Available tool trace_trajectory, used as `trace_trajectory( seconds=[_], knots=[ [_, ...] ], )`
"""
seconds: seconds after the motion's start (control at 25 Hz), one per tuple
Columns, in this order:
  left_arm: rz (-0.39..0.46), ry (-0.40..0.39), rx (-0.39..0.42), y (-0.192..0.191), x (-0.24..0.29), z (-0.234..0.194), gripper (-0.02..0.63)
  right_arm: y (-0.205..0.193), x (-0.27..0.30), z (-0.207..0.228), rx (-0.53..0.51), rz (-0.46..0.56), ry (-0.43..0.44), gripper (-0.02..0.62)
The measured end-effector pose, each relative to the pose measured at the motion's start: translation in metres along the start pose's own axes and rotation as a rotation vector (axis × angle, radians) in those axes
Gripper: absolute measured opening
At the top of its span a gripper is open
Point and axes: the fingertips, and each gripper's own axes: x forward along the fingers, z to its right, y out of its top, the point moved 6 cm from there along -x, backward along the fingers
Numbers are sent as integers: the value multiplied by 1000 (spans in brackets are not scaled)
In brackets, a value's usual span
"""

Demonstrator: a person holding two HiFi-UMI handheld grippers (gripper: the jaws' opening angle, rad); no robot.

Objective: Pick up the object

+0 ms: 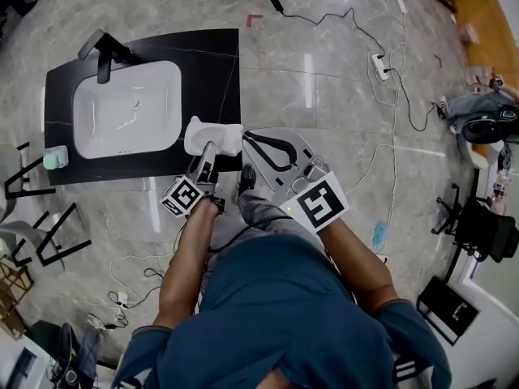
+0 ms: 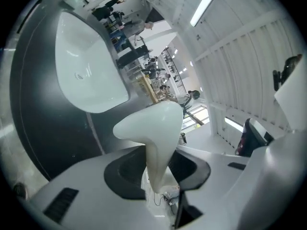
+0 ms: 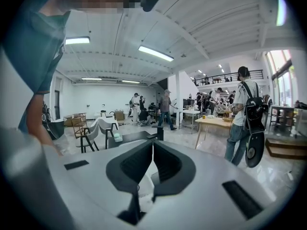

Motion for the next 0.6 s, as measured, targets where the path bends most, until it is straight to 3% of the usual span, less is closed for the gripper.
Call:
trace_trajectory(
  seconds=[0.6],
  knots=[
    [27, -190, 654, 73, -70, 122, 133, 31, -14, -34, 8, 125, -44, 15]
  ],
)
